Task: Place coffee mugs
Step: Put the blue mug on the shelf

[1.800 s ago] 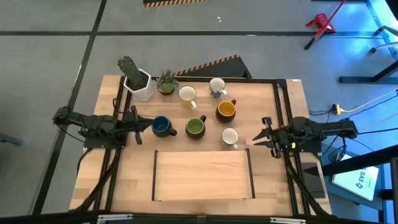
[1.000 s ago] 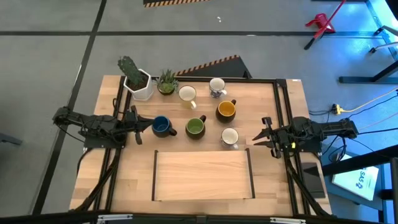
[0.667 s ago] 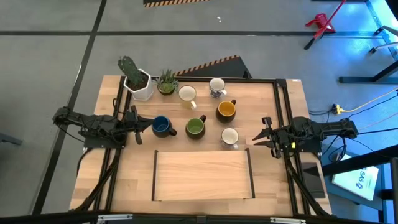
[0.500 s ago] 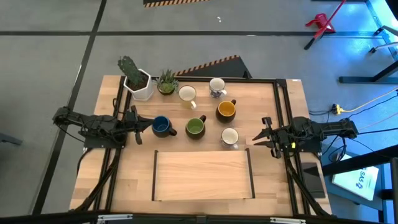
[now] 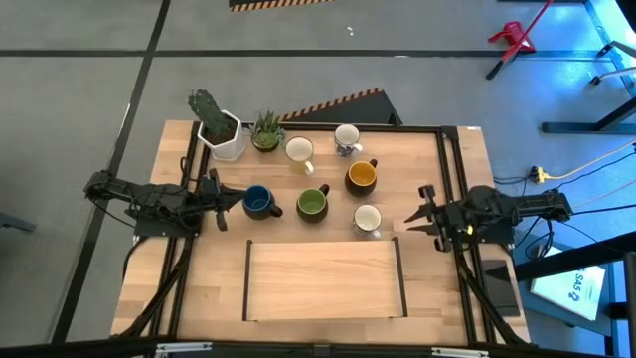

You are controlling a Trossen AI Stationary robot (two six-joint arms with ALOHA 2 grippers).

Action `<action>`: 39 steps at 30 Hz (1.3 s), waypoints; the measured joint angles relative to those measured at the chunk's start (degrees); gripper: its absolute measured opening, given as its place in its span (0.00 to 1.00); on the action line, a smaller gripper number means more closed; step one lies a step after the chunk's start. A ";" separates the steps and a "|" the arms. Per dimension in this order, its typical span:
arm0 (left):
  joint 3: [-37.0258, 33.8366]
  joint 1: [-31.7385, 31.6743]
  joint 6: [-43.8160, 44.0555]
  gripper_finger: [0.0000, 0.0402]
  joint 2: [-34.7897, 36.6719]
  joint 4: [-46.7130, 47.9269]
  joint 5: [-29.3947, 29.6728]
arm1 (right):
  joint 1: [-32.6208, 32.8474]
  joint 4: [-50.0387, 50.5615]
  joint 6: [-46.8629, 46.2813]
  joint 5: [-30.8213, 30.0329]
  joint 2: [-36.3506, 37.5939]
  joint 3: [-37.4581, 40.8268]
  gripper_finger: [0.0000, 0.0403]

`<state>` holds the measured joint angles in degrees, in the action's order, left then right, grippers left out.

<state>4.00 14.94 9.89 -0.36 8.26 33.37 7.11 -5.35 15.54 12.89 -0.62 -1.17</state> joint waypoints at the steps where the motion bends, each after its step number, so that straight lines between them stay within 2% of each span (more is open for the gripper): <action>1: -0.01 -0.01 0.01 0.00 0.00 0.02 0.01 | -0.01 -0.98 -0.39 -0.52 0.00 -0.01 0.20; 5: 0.00 0.00 0.00 0.00 0.00 0.02 0.65 | 0.00 -5.26 -2.45 -6.09 0.00 0.00 0.20; 9: -0.01 0.00 0.00 0.00 0.00 0.00 3.01 | -0.02 -11.68 -3.79 -16.01 0.00 -0.02 0.20; 13: -0.01 0.00 1.49 0.00 0.00 -0.05 2.55 | 0.00 -19.20 -3.71 -26.64 0.00 0.00 0.20; 16: -0.13 0.00 5.52 0.00 0.00 -0.94 1.69 | -0.02 -23.68 -3.49 -31.31 0.01 0.00 0.20; 23: -0.19 0.00 7.08 0.00 0.02 -4.57 2.02 | -0.02 -26.57 -3.09 -37.49 0.00 0.00 0.20; 28: -0.14 0.00 14.67 0.00 0.02 -6.41 1.70 | 0.00 -25.74 -2.36 -42.19 0.00 0.00 0.20; 32: -0.14 0.00 15.53 0.00 0.02 -6.26 1.21 | -0.01 -25.83 0.09 -45.01 0.00 0.00 0.20; 39: -0.06 -0.02 15.21 0.00 0.00 -8.67 -0.03 | -0.01 -26.33 -0.45 -43.65 0.00 0.00 0.20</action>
<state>3.95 14.92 25.10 -0.36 -0.41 33.35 7.10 -31.68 15.09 -30.76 -0.62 -1.17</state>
